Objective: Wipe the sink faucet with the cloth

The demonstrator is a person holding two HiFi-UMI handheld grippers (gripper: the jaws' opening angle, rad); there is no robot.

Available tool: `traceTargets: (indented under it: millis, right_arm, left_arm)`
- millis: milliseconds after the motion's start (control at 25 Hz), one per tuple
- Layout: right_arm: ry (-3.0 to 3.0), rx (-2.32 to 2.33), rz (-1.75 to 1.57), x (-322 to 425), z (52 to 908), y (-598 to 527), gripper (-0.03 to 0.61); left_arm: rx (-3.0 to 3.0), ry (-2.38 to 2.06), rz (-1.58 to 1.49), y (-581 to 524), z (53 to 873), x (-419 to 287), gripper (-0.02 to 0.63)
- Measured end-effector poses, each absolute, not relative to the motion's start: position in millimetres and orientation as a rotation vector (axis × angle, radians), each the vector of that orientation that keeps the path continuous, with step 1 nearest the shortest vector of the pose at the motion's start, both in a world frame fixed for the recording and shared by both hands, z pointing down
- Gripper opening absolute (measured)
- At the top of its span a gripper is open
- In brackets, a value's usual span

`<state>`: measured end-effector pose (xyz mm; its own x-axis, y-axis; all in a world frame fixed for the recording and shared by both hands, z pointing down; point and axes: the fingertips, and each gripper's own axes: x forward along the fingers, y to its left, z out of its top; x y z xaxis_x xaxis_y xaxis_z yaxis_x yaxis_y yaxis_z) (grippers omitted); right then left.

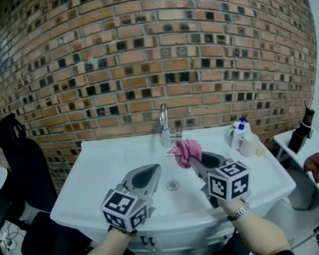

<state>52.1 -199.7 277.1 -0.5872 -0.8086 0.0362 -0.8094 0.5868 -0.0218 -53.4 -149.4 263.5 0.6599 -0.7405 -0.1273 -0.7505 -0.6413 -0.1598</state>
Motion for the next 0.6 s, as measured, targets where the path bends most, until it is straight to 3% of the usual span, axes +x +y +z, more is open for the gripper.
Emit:
traceTargets:
  millis: [600]
  right_arm:
    - [-2.830, 1.390, 0.070, 50.1, 285.9, -108.6, 0.097]
  left_arm:
    - [-2.666, 1.205, 0.064, -63.5, 269.4, -49.2, 0.003]
